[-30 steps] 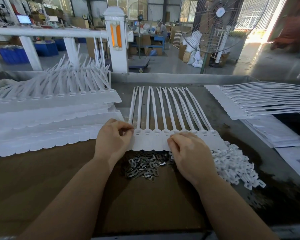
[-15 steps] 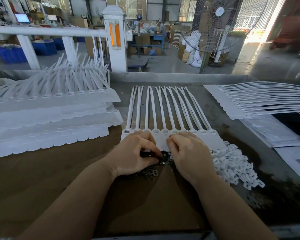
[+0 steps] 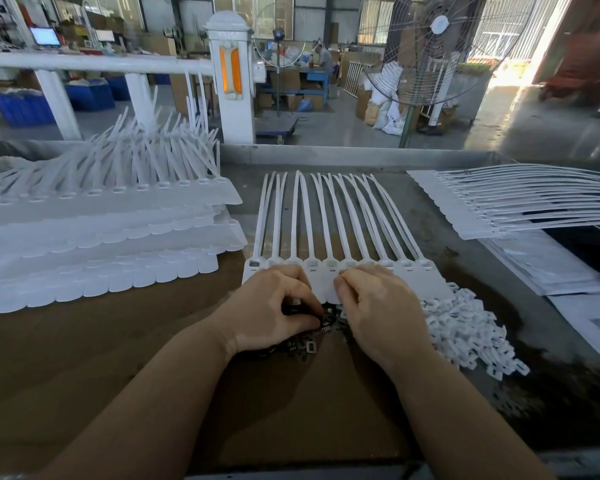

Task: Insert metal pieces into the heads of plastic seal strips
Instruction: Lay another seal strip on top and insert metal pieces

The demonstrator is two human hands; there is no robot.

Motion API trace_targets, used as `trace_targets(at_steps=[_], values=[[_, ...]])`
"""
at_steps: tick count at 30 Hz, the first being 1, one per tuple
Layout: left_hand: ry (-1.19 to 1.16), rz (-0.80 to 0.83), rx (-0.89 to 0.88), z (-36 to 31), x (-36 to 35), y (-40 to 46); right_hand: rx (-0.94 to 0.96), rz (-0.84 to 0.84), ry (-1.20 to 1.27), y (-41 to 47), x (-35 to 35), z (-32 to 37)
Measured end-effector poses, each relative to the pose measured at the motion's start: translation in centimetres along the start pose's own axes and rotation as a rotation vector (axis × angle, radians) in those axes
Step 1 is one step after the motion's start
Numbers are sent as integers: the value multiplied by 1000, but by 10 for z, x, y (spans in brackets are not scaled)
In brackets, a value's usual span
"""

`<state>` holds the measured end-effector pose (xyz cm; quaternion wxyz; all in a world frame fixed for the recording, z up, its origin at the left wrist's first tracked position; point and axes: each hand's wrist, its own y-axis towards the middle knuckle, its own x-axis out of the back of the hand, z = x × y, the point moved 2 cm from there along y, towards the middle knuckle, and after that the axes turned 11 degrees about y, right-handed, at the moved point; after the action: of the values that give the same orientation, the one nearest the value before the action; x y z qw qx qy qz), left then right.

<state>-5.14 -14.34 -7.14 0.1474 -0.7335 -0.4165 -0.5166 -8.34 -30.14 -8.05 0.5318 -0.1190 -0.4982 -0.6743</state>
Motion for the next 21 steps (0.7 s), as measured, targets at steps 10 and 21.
trace_targets(at_steps=[10,21], values=[[-2,44,-25,-3,-1,1,-10,8,5,1,-1,0],[-23,55,-38,-7,0,1,-3,1,8,1,0,-1]])
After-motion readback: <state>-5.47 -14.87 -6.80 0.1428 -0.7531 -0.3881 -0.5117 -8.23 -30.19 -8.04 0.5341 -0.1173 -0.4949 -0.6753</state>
